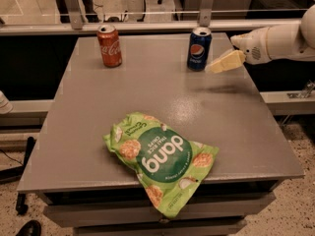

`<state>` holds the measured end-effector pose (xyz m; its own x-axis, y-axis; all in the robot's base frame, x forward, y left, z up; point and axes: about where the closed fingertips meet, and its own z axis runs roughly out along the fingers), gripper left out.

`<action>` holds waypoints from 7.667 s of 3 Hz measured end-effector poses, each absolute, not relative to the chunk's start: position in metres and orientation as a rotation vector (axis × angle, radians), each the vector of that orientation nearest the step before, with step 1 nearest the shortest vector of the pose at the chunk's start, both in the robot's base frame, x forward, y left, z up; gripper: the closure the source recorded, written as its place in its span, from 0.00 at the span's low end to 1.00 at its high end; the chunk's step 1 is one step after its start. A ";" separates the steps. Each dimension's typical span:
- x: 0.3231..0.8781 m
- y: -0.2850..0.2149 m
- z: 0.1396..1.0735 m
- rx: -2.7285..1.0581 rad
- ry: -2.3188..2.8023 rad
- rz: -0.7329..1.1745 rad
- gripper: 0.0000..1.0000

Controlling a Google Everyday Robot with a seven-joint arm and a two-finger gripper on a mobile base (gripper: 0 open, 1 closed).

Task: Move pepsi can near green rice chip bag

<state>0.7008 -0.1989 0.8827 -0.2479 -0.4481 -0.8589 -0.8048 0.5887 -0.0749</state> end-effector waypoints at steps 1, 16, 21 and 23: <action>0.710 -0.178 0.875 -1.024 1.798 0.542 0.00; 0.464 -0.151 0.867 -1.184 1.676 1.045 0.13; 0.509 -0.256 0.916 -1.192 1.661 0.581 0.00; 0.548 -0.260 0.948 -1.134 1.563 0.510 0.00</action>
Offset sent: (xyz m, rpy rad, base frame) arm 0.0388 0.0487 -0.0013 0.1478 -0.2053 0.1276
